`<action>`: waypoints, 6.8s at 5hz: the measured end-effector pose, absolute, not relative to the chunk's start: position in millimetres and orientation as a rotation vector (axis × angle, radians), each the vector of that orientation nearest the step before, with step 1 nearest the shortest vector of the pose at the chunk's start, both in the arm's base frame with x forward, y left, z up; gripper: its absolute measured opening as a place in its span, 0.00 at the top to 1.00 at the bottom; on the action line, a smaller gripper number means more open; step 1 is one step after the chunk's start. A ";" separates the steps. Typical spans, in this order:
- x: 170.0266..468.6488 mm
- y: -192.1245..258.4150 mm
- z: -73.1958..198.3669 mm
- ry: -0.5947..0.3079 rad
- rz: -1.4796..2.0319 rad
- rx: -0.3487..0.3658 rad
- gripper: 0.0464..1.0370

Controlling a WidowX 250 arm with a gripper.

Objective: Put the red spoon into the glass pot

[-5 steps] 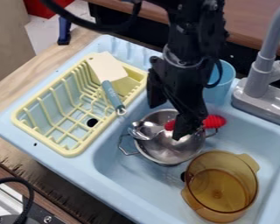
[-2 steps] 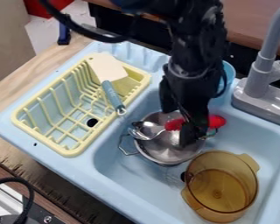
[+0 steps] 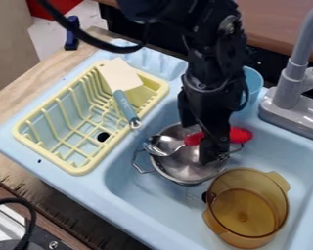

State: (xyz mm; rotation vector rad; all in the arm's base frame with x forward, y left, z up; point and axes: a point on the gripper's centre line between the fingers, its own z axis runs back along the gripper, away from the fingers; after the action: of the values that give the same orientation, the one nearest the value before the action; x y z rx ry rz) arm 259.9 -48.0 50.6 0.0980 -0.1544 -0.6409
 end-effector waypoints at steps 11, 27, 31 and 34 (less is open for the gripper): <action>256.1 -34.8 46.3 -0.090 -0.598 0.099 0.72; 239.7 -140.7 33.5 -0.272 0.081 -0.029 0.73; 233.5 -134.6 40.4 -0.238 0.107 -0.042 0.04; 223.5 -121.6 70.4 -0.189 0.115 -0.009 0.04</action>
State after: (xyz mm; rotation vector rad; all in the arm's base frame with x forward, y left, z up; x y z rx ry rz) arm 223.5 -121.6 70.4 -0.0093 -0.1889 0.1151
